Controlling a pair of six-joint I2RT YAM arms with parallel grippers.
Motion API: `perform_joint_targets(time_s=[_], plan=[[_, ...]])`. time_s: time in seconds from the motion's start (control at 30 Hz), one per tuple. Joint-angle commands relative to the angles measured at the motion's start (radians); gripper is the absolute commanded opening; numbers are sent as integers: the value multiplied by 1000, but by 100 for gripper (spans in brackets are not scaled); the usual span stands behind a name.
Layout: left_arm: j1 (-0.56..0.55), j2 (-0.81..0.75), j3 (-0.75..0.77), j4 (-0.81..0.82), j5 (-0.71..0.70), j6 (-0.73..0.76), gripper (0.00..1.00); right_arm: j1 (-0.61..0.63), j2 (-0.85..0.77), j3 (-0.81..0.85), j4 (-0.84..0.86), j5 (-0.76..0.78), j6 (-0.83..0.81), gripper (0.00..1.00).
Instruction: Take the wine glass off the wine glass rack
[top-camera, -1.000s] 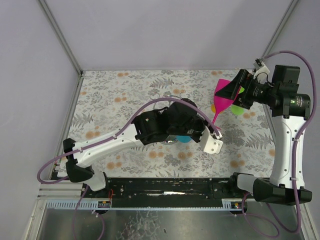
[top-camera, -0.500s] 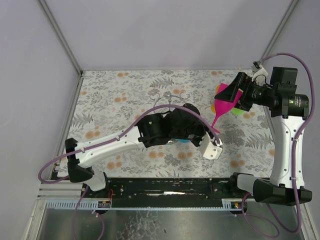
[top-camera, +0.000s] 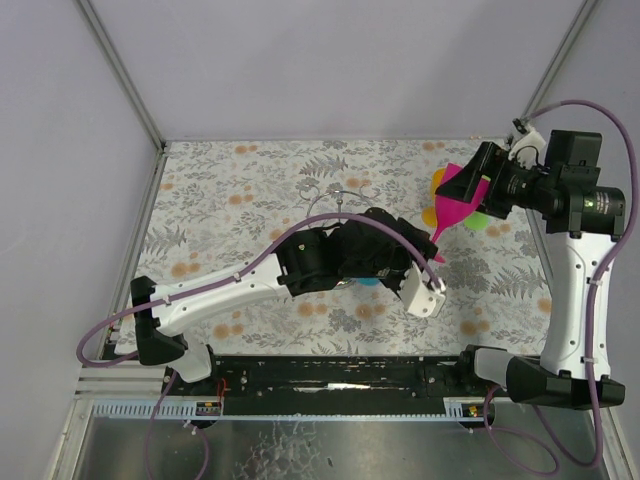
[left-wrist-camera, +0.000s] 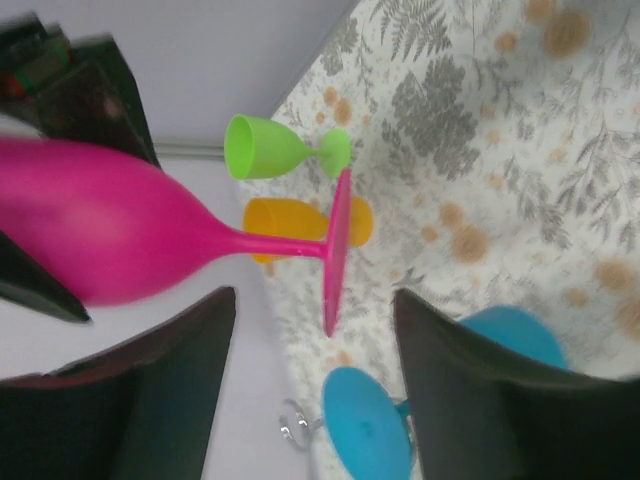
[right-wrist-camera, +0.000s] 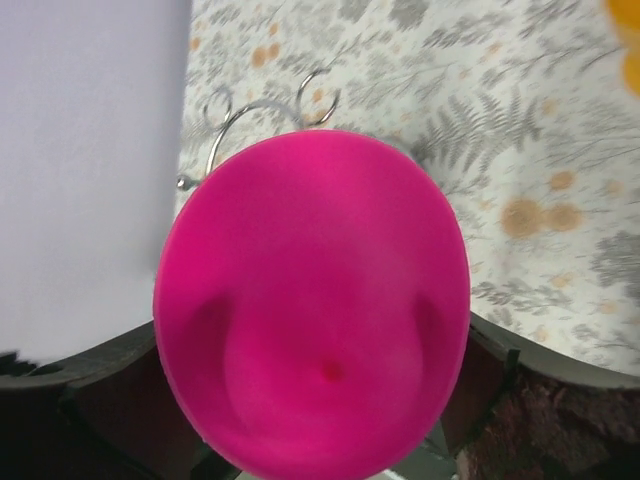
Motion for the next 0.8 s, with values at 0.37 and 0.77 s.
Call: perform_joint_targets(time_s=[0.37, 0.77], plan=[[38, 97, 314, 82, -146, -448, 100, 6, -231, -197, 383, 904, -227, 64], [363, 165, 601, -15, 56, -1089, 100, 6, -470, -873, 1101, 908, -313, 66]])
